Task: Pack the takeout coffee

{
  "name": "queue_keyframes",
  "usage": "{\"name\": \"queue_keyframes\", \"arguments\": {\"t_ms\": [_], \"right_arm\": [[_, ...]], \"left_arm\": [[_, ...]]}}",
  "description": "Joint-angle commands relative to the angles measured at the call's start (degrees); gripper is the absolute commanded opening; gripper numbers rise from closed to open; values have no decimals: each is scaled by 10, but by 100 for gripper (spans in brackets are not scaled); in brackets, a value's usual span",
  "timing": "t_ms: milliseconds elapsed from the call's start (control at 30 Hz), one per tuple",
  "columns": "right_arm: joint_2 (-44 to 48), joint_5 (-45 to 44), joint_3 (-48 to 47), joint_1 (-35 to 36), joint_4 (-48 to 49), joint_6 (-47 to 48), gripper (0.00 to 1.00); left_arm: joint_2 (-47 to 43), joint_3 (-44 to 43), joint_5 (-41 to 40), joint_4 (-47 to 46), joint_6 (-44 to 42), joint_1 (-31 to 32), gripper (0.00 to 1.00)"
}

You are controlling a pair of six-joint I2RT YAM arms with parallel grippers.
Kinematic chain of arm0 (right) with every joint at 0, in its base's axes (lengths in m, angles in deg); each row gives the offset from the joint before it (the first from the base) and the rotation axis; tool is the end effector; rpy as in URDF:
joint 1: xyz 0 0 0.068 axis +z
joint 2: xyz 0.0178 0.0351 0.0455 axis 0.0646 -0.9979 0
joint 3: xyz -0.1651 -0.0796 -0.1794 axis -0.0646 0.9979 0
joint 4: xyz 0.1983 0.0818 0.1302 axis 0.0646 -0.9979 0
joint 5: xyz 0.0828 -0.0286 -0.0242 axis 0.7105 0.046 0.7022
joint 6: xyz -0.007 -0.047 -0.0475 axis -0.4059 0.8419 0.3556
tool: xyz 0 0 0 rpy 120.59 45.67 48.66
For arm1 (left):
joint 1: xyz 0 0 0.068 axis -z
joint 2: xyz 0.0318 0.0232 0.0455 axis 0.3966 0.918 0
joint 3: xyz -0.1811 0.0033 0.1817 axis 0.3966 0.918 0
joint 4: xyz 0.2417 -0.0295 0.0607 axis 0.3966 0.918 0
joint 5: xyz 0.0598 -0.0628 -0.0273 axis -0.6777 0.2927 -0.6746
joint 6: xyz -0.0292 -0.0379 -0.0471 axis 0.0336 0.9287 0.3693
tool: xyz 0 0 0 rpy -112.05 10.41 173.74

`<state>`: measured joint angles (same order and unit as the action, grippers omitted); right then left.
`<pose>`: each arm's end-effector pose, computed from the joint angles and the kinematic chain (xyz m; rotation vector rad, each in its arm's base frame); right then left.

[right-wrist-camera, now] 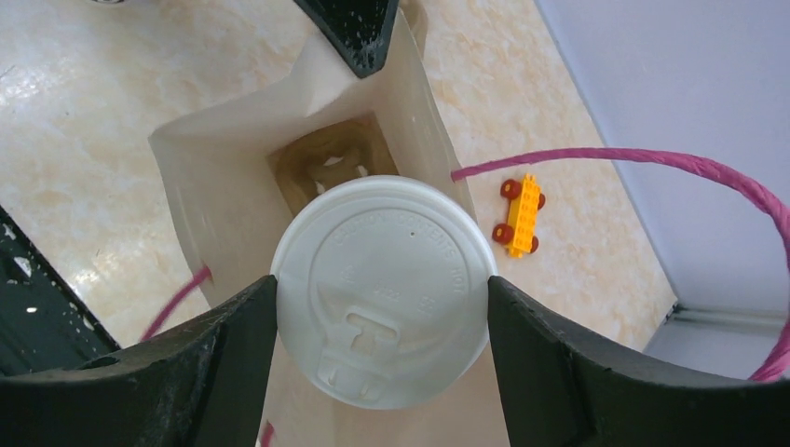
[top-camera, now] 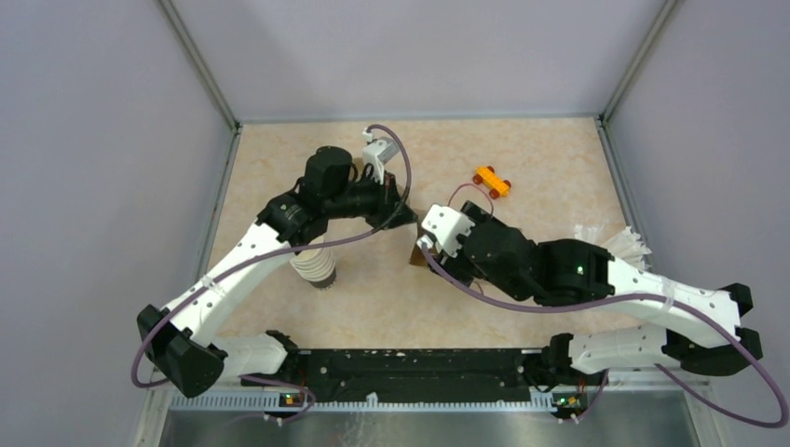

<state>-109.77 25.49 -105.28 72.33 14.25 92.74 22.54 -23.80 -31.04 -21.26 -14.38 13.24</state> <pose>0.0819 0.2037 0.3792 -1.1772 1.7044 0.0242 0.2066 -0.1858 0.3602 0.6312 2.0449 -1.1247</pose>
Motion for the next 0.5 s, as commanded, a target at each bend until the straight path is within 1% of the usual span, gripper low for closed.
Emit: {"name": "queue_keyframes", "arguments": {"t_ms": [0, 67, 100, 133, 200, 267, 300, 400, 467], "right_arm": [[42, -4, 23, 5, -30, -28, 56], [50, 24, 48, 4, -30, -32, 56], [49, 36, 58, 5, -30, -33, 56], [47, 43, 63, 5, -29, -33, 56], [38, 45, 61, 5, -31, -31, 55], [31, 38, 56, 5, -30, -26, 55], [30, 35, 57, 5, -26, -24, 55], [38, 29, 71, 5, -12, -18, 55], [43, 30, 84, 6, -8, -17, 55]], "left_arm": [[12, -17, 27, -81, 7, 2, 15], [13, -12, 27, -88, -5, 2, 19], [16, -19, 23, -79, -10, 2, 23], [23, -35, 12, -59, -11, 2, 30], [45, -88, -12, 24, -12, 2, 44], [60, -132, -24, 111, -11, 2, 53], [58, -138, -19, 137, -12, 2, 56], [21, -105, 2, 160, -15, 2, 65], [-6, -80, -1, 166, -18, 2, 69]]}}
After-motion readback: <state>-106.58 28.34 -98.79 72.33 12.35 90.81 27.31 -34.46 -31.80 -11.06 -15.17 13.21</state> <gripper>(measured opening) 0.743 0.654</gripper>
